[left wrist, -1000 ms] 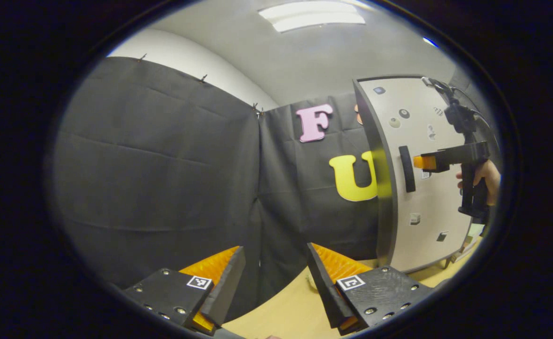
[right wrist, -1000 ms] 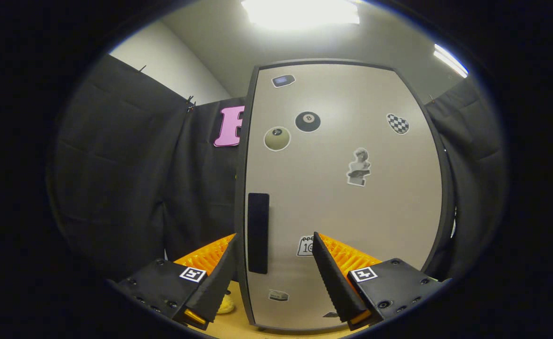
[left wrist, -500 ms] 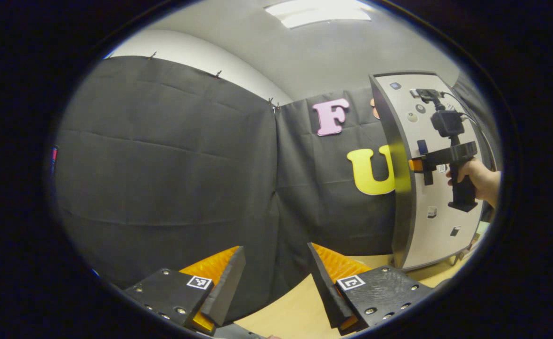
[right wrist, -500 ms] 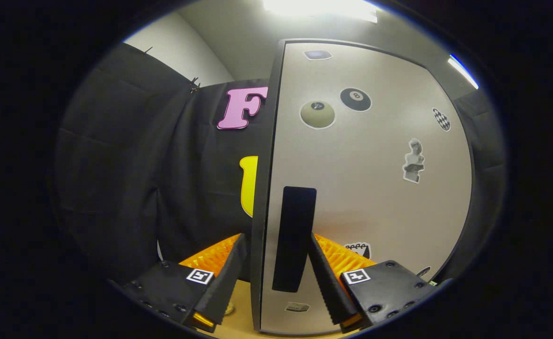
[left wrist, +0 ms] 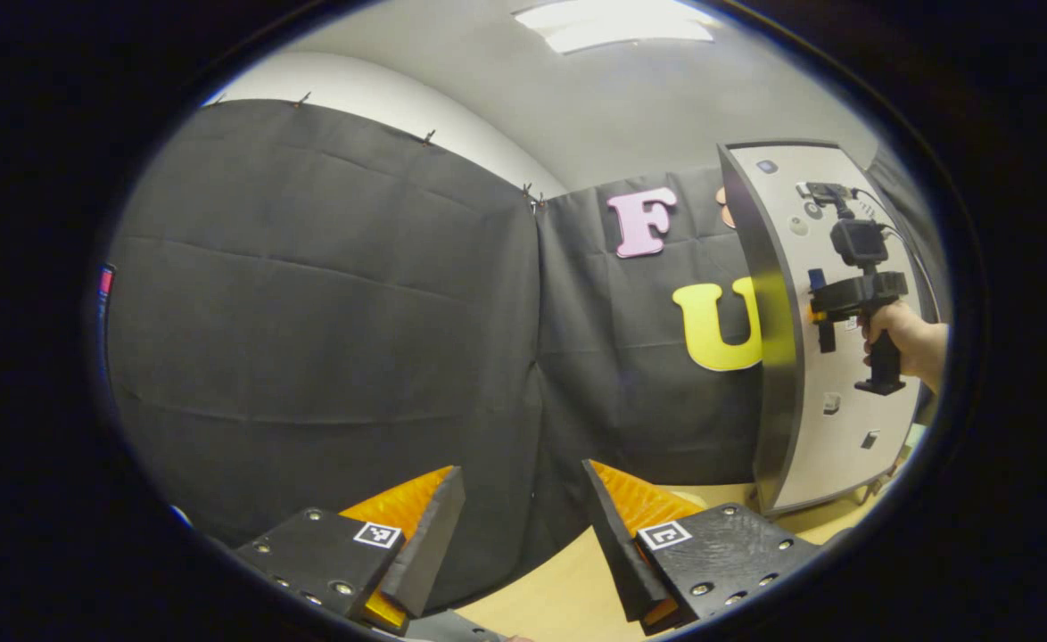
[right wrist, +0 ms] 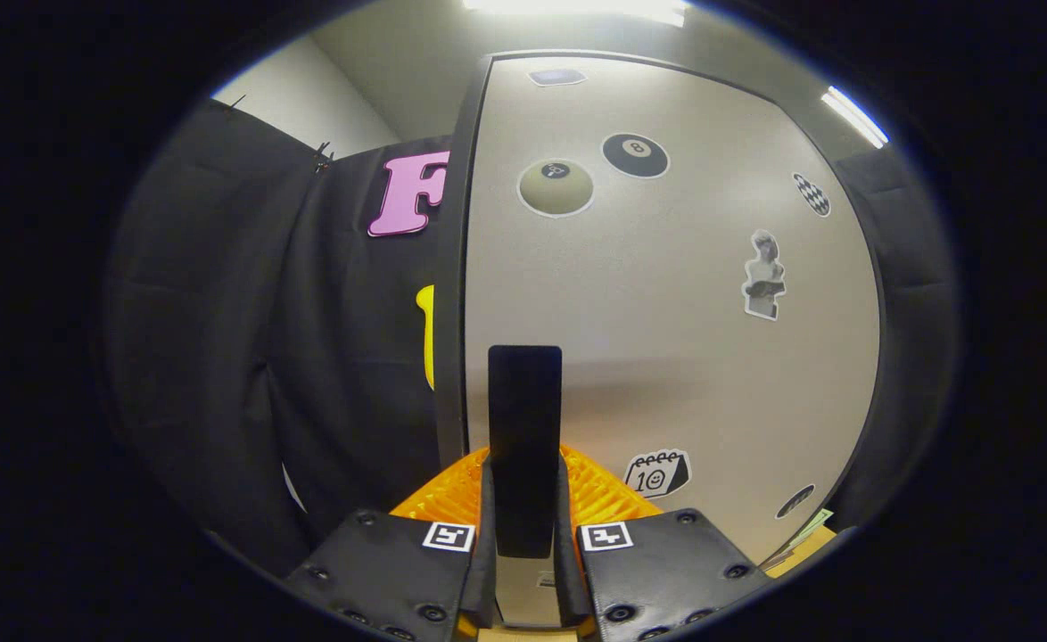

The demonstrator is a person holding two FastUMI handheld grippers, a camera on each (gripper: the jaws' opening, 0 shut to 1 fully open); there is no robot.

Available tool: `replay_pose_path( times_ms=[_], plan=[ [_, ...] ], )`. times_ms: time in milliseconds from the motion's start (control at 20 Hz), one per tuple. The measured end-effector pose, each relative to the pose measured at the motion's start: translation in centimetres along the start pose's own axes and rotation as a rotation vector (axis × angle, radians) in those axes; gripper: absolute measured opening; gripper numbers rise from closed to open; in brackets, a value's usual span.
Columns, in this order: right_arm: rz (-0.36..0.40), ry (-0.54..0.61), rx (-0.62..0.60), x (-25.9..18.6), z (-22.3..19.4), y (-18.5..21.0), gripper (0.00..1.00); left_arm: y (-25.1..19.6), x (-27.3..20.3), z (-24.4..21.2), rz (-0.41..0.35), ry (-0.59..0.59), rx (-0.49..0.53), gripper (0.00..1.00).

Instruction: Open the cabinet door with the right hand, grasp the bottle in the cabinet with the left hand and place it on the coaster, then close the cabinet door with the right hand.

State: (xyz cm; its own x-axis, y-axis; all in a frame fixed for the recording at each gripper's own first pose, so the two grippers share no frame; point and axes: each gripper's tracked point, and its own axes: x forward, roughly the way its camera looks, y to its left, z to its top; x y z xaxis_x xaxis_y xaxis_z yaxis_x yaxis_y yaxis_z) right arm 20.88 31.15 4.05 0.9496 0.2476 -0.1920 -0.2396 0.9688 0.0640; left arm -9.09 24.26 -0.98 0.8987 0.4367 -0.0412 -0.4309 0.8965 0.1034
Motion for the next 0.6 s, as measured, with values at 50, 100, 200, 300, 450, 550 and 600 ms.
replay_pose_path(
  times_ms=[50, 100, 200, 300, 450, 550, 600],
  plan=[
    [0.004, 0.0, -0.008, 0.0, 0.2, 0.2, 0.2, -0.1, 0.0, 0.2, -0.007, -0.006, 0.0, 0.78],
    [0.012, 0.009, -0.027, -0.1, 0.1, 0.1, 0.19, -0.3, 0.1, 0.4, -0.014, -0.014, 0.001, 0.81],
    [0.032, 0.012, -0.019, -0.5, 0.1, 0.1, 0.19, -0.8, 0.3, 0.9, -0.029, -0.029, 0.0, 0.81],
    [0.058, 0.027, -0.005, -0.9, 0.0, 0.1, 0.17, -1.4, 0.3, 1.1, -0.047, -0.036, -0.004, 0.78],
    [0.087, 0.027, 0.006, -2.0, 0.0, -0.2, 0.19, -2.5, 0.2, 0.9, -0.079, -0.038, -0.017, 0.78],
    [0.104, 0.03, 0.003, -2.9, 0.0, -0.2, 0.2, -3.6, 0.4, 0.8, -0.107, -0.036, -0.029, 0.78],
    [0.115, 0.034, 0.004, -3.4, 0.0, -0.3, 0.19, -4.2, 0.6, 0.7, -0.123, -0.037, -0.033, 0.78]
  ],
)
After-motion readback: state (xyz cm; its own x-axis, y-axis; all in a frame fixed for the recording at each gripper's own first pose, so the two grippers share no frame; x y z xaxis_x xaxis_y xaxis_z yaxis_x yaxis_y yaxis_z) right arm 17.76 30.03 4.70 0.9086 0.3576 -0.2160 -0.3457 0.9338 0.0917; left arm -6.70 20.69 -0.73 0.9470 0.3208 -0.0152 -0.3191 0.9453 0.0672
